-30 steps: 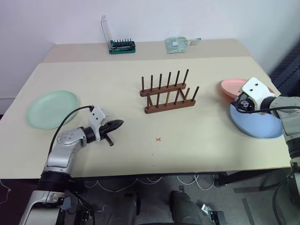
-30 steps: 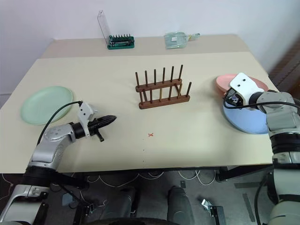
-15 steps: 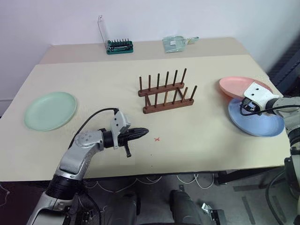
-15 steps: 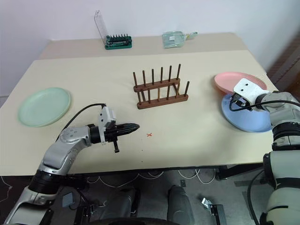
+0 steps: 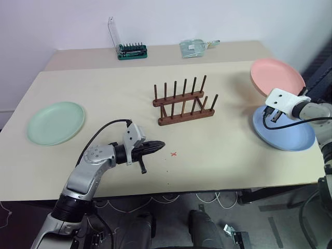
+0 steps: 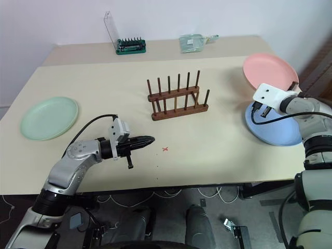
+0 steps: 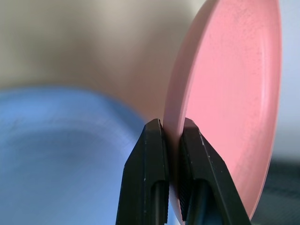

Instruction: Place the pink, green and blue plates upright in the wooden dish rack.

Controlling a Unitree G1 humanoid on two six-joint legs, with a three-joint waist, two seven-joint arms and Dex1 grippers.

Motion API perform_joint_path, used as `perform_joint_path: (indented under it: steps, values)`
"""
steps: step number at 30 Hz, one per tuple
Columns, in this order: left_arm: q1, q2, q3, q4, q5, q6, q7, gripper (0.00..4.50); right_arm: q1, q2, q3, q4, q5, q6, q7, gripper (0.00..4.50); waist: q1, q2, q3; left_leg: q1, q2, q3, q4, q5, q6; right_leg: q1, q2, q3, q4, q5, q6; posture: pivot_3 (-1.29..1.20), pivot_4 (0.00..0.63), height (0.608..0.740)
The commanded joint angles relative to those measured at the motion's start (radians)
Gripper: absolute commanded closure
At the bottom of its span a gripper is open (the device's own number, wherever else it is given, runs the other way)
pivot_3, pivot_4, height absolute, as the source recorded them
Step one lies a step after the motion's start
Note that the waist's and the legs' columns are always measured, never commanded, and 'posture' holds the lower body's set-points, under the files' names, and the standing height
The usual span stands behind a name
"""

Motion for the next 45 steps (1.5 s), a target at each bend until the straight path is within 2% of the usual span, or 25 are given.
perform_joint_path:
  steps: [1,4,6,10,13,18,29,41,45]
  values:
    - [-0.005,0.013,0.031,0.0,-0.002,-0.023,0.003,4.5,0.022,0.044,-0.134,-0.346,0.269,0.051,0.132,4.45,-0.004,0.001,0.0,0.0,0.0,0.0,0.0,0.0,0.0,0.0,0.0,0.0,0.0,0.0,0.0,0.0,0.15,0.74]
    - [-0.01,0.016,0.038,0.017,0.0,-0.029,0.005,4.5,0.059,0.164,-0.235,-0.675,0.64,0.375,0.246,4.45,-0.022,0.0,0.0,0.001,0.002,-0.001,0.0,0.0,0.0,0.0,0.001,0.0,0.001,0.0,0.0,0.0,0.15,0.74]
    - [-0.012,0.016,0.039,0.022,0.001,-0.029,0.008,4.5,0.065,0.219,-0.279,-0.795,0.809,0.563,0.268,4.45,-0.019,0.0,0.0,0.001,0.001,-0.003,0.001,0.0,0.0,0.001,0.001,0.0,0.003,0.0,0.0,0.0,0.15,0.74]
    - [-0.016,0.017,0.037,0.026,0.003,-0.029,0.01,4.5,0.042,0.275,-0.317,-0.854,0.968,0.767,0.278,4.45,0.013,0.0,0.0,0.0,0.0,-0.006,0.003,0.0,0.0,0.002,0.0,-0.002,0.003,0.0,0.0,0.0,0.15,0.74]
    - [-0.01,0.02,0.04,0.018,0.001,-0.027,0.014,4.5,-0.002,0.313,-0.349,-0.804,1.073,0.907,0.293,4.45,0.012,0.0,0.0,0.0,-0.001,-0.006,0.003,0.0,0.0,0.002,0.0,-0.002,0.001,0.001,-0.001,0.0,0.15,0.74]
    - [0.008,0.025,0.048,-0.004,-0.003,-0.02,0.029,4.5,-0.026,0.324,-0.365,-0.706,1.083,0.973,0.324,4.45,0.008,0.0,0.0,0.0,0.0,-0.005,0.002,0.0,0.0,0.0,0.0,-0.002,0.002,0.001,-0.001,0.0,0.15,0.74]
    - [0.024,0.025,0.046,-0.026,-0.009,-0.008,0.052,4.5,-0.08,0.354,-0.34,-0.525,0.959,0.925,0.365,4.45,0.004,0.0,0.0,0.0,0.0,-0.003,0.002,0.0,0.0,-0.001,0.0,-0.002,0.005,0.001,-0.001,0.0,0.15,0.74]
    - [0.031,0.029,0.047,-0.027,-0.004,-0.008,0.058,4.5,-0.114,0.377,-0.38,-0.367,0.952,1.054,0.329,4.45,0.003,0.0,0.0,0.0,0.0,-0.003,0.002,0.0,0.0,-0.001,0.0,-0.002,0.005,0.001,-0.001,0.0,0.15,0.74]
    - [0.035,0.032,0.048,-0.028,-0.005,-0.009,0.058,4.5,-0.113,0.381,-0.389,-0.368,0.934,1.03,0.308,3.05,0.003,0.0,0.0,0.0,0.0,-0.003,0.002,0.0,0.0,-0.002,0.0,-0.002,0.005,0.001,-0.001,0.0,0.15,0.74]
